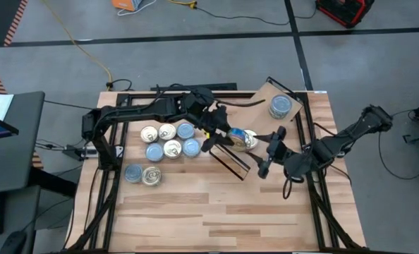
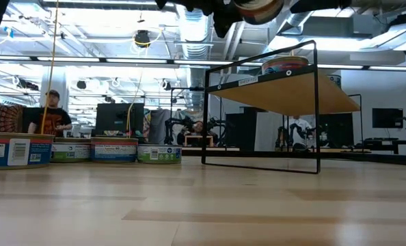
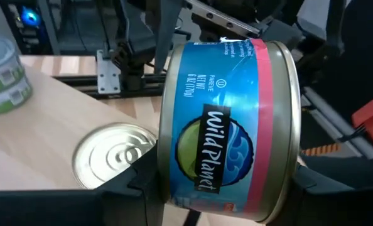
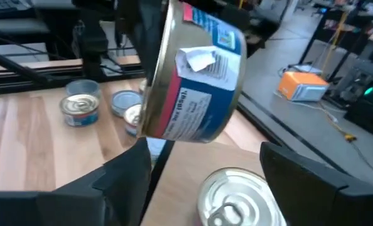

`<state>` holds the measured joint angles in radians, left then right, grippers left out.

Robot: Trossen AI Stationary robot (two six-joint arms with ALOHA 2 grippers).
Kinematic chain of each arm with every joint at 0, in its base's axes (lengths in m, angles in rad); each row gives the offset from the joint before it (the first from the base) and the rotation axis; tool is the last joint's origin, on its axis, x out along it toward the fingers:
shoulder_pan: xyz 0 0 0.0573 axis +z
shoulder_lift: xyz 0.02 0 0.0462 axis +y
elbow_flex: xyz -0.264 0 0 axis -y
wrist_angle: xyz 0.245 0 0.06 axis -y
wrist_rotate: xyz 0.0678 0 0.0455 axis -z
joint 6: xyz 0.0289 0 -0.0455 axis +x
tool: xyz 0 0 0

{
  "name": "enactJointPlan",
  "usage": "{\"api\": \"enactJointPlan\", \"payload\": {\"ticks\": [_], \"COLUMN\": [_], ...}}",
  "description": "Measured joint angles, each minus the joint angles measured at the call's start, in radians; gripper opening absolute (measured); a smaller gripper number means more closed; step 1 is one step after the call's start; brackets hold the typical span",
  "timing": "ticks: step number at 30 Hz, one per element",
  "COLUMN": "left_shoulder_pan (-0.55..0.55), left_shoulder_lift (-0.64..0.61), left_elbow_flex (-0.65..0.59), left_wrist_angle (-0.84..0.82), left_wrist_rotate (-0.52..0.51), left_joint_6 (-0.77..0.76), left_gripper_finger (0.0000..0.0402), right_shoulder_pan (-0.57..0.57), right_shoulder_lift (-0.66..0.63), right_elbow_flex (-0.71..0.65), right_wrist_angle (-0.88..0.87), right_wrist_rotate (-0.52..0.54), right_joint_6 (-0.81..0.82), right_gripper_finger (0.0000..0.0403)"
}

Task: Stack canned seafood by type on shelf
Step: Stack the blue and pink tuna can on the shelf

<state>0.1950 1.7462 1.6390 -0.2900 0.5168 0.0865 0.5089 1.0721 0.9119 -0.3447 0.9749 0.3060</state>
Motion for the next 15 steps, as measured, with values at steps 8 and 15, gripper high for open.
{"api": "enactJointPlan", "payload": {"ticks": [8, 15], "left_shoulder_pan": [0.001, 0.008], "left_shoulder_lift": [0.0, 0.0], "left_elbow_flex": [0.0, 0.0], "left_wrist_angle": [0.005, 0.012], "left_wrist_rotate": [-0.018, -0.036], "left_joint_6": [0.151, 0.182], "left_gripper_finger": [0.0176, 0.0176], "right_shoulder_pan": [-0.061, -0.135], "right_shoulder_lift": [0.0, 0.0], "right_elbow_flex": [0.0, 0.0], "right_wrist_angle": [0.025, 0.12], "right_wrist_rotate": [-0.09, -0.221], "right_joint_6": [-0.029, -0.122], "right_gripper_finger": [0.0395, 0.0385]}}
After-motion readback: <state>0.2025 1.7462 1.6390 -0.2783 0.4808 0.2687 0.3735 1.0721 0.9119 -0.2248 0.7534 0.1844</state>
